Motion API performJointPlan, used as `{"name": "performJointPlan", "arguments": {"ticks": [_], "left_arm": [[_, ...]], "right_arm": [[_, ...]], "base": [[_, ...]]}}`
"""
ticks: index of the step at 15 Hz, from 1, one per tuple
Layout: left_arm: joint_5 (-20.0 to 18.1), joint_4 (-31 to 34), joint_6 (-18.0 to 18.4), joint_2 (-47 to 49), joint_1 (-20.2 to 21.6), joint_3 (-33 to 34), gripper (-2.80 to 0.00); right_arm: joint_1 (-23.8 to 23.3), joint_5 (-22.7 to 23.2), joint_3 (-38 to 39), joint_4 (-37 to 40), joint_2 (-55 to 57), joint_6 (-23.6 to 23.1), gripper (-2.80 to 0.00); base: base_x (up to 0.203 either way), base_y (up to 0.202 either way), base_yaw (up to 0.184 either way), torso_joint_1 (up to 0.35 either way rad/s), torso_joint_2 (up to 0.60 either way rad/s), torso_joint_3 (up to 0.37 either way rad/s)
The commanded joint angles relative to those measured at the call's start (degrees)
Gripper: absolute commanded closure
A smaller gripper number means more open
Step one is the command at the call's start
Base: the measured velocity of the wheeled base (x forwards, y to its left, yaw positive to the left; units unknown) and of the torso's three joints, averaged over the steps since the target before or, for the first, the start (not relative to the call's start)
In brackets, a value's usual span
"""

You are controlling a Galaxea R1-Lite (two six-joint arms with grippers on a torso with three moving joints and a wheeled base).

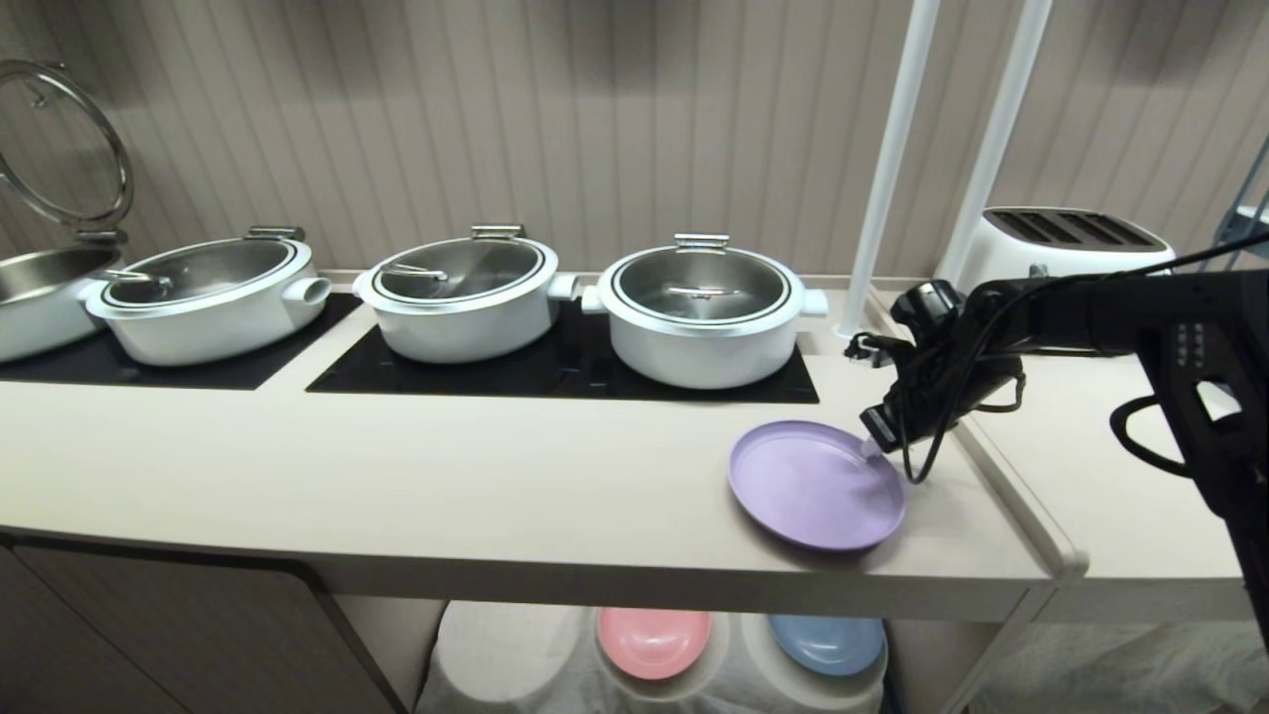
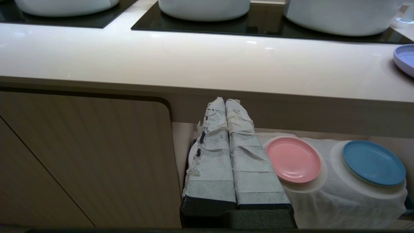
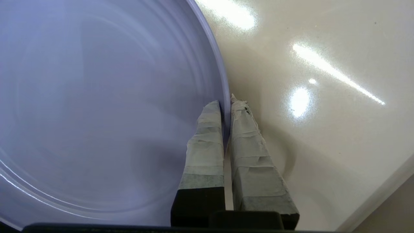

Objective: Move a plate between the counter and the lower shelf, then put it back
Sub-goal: Pick up the plate

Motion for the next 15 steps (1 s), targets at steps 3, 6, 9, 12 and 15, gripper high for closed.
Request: {"name": "performJointPlan", "arguments": {"ticks": [3,6,9,12,15], "left_arm": [[0.02,-0.01,-0.03,0.04,-0.02,0.00,0.00],[0.02,-0.01,-0.03,0.04,0.05,0.00,0.00],[0.02,-0.01,-0.03,0.04,0.00,0.00,0.00],[0.02,-0.01,-0.03,0.04,0.06,0.00,0.00],[0.02,-0.01,-0.03,0.04,-0.02,0.00,0.00]], "right_arm": [[-0.12,0.10,0.30,0.57,-2.37,4.40,0.00],[-0.12,0.09,0.60,1.83,-4.18,7.25,0.00],[-0.04,0.16,1.08,4.61,-6.55,10.85,0.00],[-0.04,0.18,3.66,4.71,-9.29,15.23,0.00],[-0.26,0.27,7.33,4.59,-12.48,17.87,0.00]], "base": [[0.000,0.000,0.000,0.000,0.00,0.000],[0.000,0.000,0.000,0.000,0.00,0.000],[0.000,0.000,0.000,0.000,0.00,0.000],[0.000,0.000,0.000,0.000,0.00,0.000],[0.000,0.000,0.000,0.000,0.00,0.000]]}}
